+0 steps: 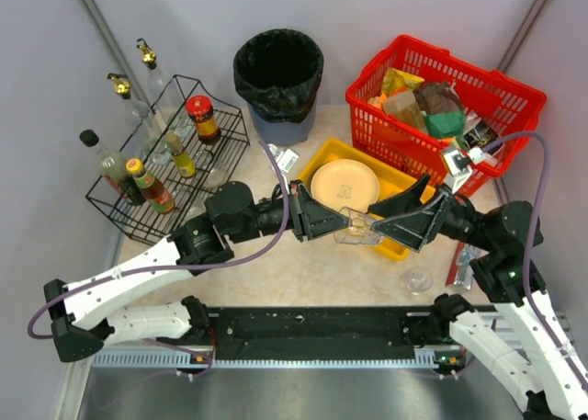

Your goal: Clear the kitchen counter

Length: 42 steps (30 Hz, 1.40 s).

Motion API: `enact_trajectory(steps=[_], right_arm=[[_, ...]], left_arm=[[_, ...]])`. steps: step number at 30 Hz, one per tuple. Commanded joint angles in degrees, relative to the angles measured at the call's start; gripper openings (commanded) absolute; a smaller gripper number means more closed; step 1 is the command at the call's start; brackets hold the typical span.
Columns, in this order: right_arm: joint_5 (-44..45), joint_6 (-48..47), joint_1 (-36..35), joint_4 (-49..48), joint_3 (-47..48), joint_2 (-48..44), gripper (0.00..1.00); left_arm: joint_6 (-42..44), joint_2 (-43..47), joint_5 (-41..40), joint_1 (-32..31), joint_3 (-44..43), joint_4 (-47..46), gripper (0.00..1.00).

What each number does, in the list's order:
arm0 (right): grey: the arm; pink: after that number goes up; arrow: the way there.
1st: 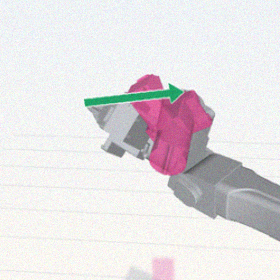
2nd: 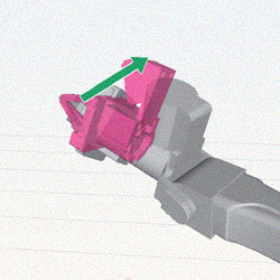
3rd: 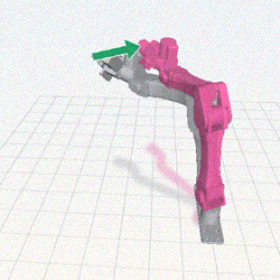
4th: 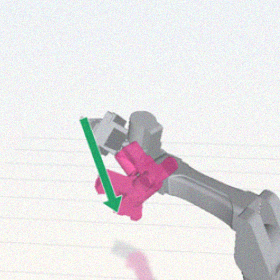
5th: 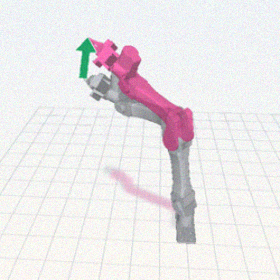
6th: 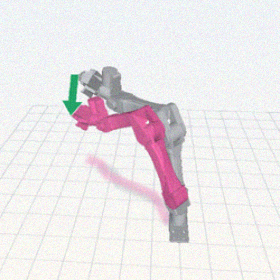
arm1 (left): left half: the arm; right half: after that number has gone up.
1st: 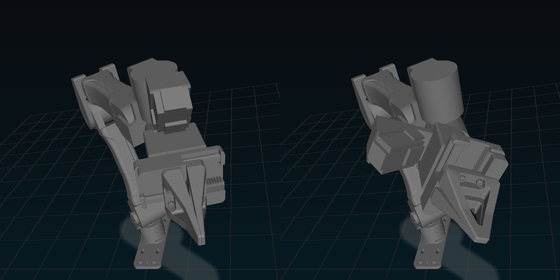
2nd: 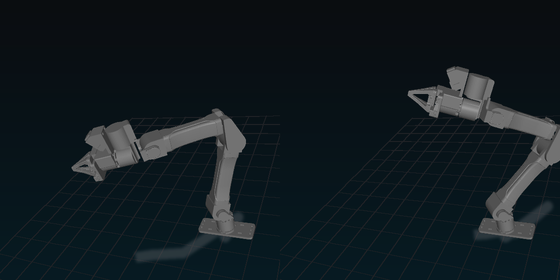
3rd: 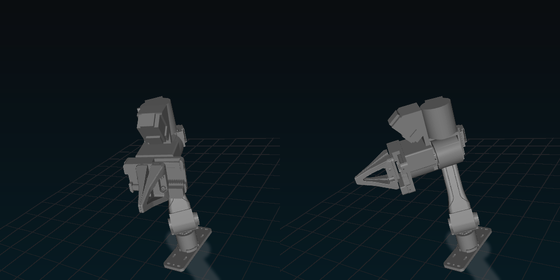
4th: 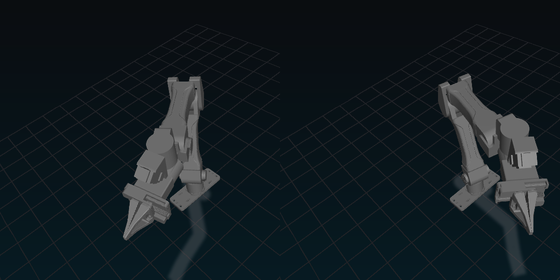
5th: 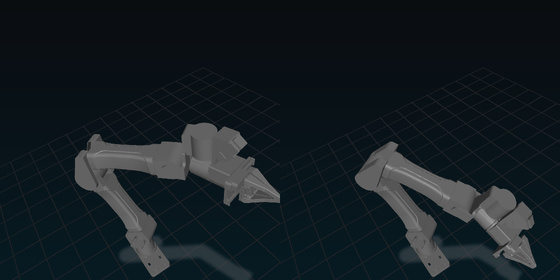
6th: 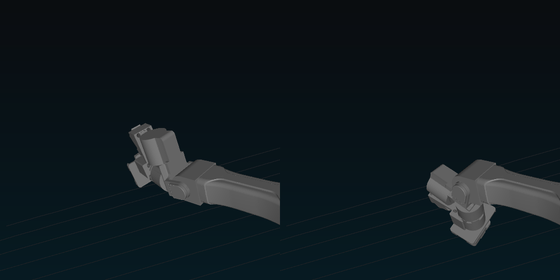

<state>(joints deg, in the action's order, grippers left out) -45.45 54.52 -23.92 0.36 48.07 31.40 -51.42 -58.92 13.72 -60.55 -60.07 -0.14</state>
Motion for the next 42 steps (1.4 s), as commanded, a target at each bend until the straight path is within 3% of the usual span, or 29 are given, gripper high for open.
enact_trajectory(steps=[1,5,13,19,21,23,26,27,29,31,36,42], right_arm=[[-4.29,3.31,-1.04,-6.16,1.15,1.3,0.99],[-5.52,5.24,-1.39,-7.73,-0.17,1.04,0.97],[-5.7,11.04,-1.39,-13.54,-2.11,0.95,0.64],[-4.03,11.75,-1.3,-14.07,-2.02,1.03,0.53],[-3.59,12.19,-1.3,-14.51,-2.19,1.03,0.44],[-3.42,12.45,-1.3,-14.69,-2.37,1.21,0.27],[-2.72,11.67,-1.3,-12.76,-2.46,1.21,0.01],[-2.19,10.53,-1.3,-10.84,-2.29,1.3,0.0],[-1.4,6.24,-1.3,-4.7,-0.71,1.65,0.0],[0.88,-0.87,-1.39,4.77,1.92,2.26,0.0],[8.78,-14.25,-1.21,23.96,7.46,6.3,0.0],[28.09,-26.29,-1.13,43.21,12.12,15.69,0.0]], left_arm=[[-0.79,0.82,1.4,0.09,-3.29,-7.32,0.0],[0.0,0.12,1.23,0.44,-4.79,-7.5,0.0],[-1.14,-1.9,2.98,0.88,-5.32,-8.91,0.0],[-1.49,-1.99,3.51,0.96,-4.53,-9.7,0.0],[-1.49,-1.47,3.25,1.05,-3.91,-10.14,0.0],[-1.23,-1.11,3.07,1.23,-3.47,-10.23,0.0],[-0.97,-0.68,3.07,1.58,-2.68,-9.79,0.17],[-0.7,-0.33,2.9,1.75,-2.68,-9.09,0.26],[1.31,0.81,-1.56,1.84,-2.59,-4.55,0.54],[4.99,3.26,-10.67,1.93,-2.16,5.0,0.64],[7.21,8.98,-38.02,1.93,3.28,23.85,0.72],[7.12,13.12,-45.53,2.02,6.98,31.6,0.73]])
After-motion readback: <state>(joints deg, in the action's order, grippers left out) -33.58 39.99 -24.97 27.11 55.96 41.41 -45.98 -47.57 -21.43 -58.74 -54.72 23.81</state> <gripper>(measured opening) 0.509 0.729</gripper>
